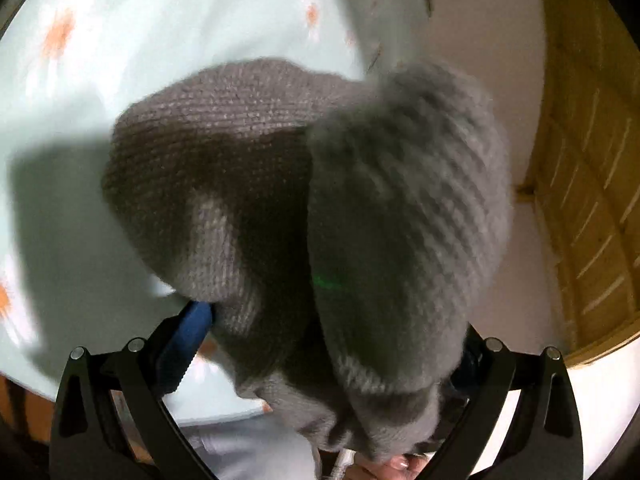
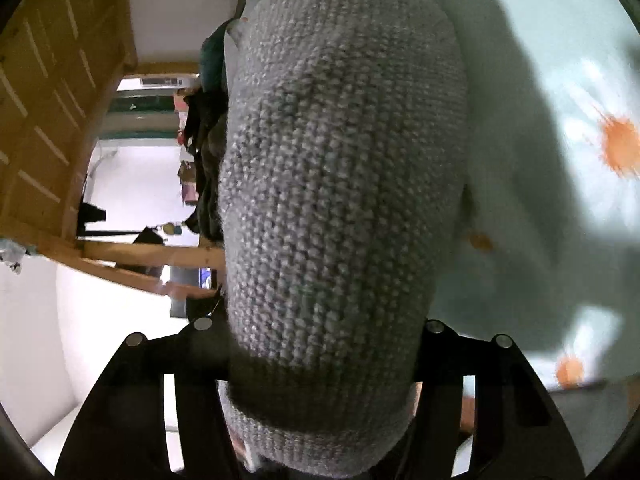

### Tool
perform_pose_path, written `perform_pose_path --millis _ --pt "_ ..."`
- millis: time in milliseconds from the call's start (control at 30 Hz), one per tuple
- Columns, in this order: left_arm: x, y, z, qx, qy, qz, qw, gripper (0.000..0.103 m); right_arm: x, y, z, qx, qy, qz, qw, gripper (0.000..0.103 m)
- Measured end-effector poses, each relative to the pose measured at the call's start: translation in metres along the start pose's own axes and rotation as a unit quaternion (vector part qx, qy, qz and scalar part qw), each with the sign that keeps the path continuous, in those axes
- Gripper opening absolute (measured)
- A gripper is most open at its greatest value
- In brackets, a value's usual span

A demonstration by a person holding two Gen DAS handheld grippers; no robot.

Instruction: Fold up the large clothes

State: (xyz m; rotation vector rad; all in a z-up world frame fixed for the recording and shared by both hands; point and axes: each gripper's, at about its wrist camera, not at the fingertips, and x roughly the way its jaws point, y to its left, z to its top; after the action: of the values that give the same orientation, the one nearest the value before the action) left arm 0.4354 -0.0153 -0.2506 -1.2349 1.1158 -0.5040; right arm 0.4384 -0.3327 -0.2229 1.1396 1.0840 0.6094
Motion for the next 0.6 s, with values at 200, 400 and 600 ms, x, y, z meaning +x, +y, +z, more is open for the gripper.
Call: perform_pose_path --millis 200,400,600 --pt "0.017 -0.015 -0.018 0.044 0.024 -0.020 0.9985 0.052 -0.028 -0.007 -0.011 -0.008 -0.022 -0.008 1.000 0.055" --pt "0.027 -0.079 -0.024 0.114 0.016 -0.055 0.9919 0.047 -0.070 0.031 0.016 -0.051 -0.057 0.008 0.997 0.054" --pt "0.060 -0.177 -0.024 0.205 0.004 -0.090 0.9746 0.047 -0.131 0.094 0.068 -0.126 -0.102 0.006 0.987 0.053"
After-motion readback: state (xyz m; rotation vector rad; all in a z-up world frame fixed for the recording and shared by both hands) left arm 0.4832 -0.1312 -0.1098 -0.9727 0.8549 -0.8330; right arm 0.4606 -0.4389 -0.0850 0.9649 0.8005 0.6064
